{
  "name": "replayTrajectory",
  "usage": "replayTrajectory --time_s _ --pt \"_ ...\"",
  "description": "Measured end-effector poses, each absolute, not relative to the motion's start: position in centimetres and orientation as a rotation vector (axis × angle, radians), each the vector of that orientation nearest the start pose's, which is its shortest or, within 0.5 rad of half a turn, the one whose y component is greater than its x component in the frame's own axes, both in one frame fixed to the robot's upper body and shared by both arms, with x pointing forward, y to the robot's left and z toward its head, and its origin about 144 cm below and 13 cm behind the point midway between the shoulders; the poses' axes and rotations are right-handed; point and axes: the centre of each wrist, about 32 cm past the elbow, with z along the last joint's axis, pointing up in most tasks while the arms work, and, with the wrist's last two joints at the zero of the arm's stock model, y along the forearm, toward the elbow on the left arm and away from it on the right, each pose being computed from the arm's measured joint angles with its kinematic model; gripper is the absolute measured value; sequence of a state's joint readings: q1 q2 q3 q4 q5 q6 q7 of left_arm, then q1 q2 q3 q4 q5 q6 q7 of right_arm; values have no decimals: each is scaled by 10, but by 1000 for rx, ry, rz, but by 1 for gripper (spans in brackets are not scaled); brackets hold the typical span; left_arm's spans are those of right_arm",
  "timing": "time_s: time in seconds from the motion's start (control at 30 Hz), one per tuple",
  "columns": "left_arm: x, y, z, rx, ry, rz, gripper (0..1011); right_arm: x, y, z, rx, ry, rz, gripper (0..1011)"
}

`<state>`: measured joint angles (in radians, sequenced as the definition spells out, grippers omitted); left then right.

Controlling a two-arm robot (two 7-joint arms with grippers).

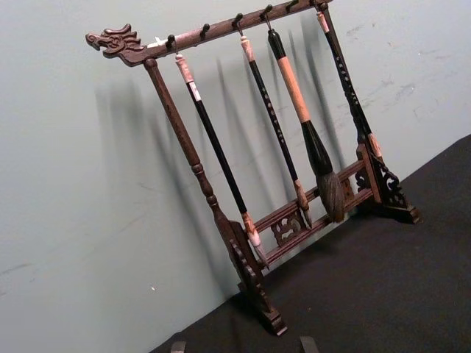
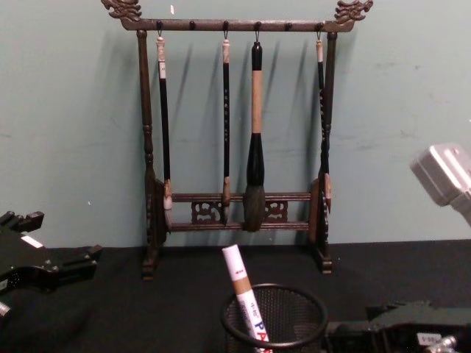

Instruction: Pick up the water-based marker from the table and place it into the pen holder.

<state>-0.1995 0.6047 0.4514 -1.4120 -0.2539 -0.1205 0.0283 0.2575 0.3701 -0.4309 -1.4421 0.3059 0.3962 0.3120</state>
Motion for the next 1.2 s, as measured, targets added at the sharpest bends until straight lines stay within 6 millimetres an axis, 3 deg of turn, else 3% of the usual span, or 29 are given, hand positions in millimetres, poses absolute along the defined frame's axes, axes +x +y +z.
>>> replayTrajectory --time_s 1.2 --pt "489 310 1140 304 -285 1248 1002 518 -225 1148 -440 250 -924 1002"
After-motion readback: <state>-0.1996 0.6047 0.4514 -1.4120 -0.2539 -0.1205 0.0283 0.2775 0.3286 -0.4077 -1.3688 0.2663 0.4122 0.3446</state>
